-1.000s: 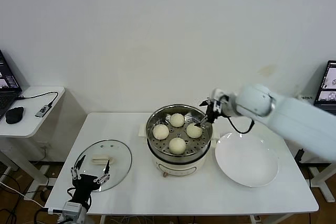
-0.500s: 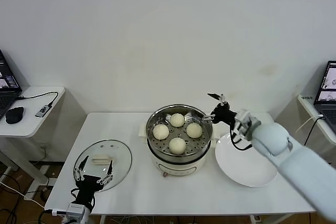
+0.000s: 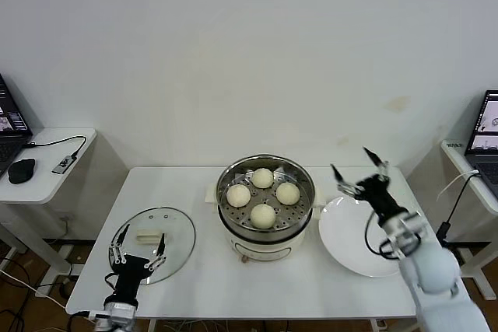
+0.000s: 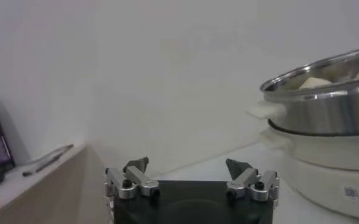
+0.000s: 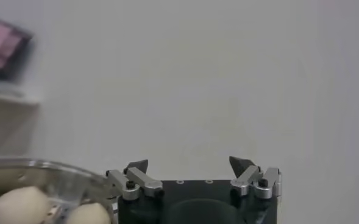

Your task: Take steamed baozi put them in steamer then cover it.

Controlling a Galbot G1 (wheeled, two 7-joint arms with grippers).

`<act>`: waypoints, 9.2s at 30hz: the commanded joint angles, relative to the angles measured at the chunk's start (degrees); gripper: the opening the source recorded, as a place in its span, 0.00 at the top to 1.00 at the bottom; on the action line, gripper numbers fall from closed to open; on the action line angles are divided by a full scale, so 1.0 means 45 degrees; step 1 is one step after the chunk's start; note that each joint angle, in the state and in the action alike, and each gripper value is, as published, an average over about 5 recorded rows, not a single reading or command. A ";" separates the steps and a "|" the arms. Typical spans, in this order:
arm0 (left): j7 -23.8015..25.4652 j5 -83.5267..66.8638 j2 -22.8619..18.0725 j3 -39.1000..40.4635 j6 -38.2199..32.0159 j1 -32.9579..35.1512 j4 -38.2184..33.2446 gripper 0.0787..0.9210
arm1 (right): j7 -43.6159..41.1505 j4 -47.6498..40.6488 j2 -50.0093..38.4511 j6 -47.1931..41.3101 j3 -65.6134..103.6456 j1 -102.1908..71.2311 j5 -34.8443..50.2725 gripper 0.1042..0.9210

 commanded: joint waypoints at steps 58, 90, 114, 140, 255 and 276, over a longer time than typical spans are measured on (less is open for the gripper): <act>-0.0199 1.1400 0.2136 0.1789 -0.0216 -0.5722 0.7629 0.13 | 0.0922 -0.0057 0.4442 0.1603 0.5550 -0.4318 -0.1504 0.12; -0.1879 1.0336 0.2097 0.0820 -0.0313 -0.4439 0.6162 0.92 | 0.0808 0.0026 0.4488 0.1785 0.4856 -0.4458 -0.1972 0.12; 0.2228 0.6768 0.4154 0.1458 0.4745 -0.3546 -0.2238 0.92 | 0.0820 0.0145 0.4591 0.1911 0.3354 -0.4553 -0.2860 0.12; 0.5717 1.1767 0.0659 0.9145 0.8093 -1.0128 0.0207 0.92 | 0.1150 -0.0608 0.5183 0.2122 0.2368 -0.3918 -0.4547 0.12; -0.0215 -0.7963 -0.0049 0.0195 -0.2095 0.1784 -0.0665 0.12 | 0.0925 -0.0330 0.4367 0.2459 0.0535 -0.5175 -0.3522 0.12; 0.0528 -0.7638 -0.0409 0.0483 -0.1757 0.1509 -0.0459 0.12 | 0.0391 0.1158 0.4114 0.0532 -0.0554 -0.5858 -0.2073 0.12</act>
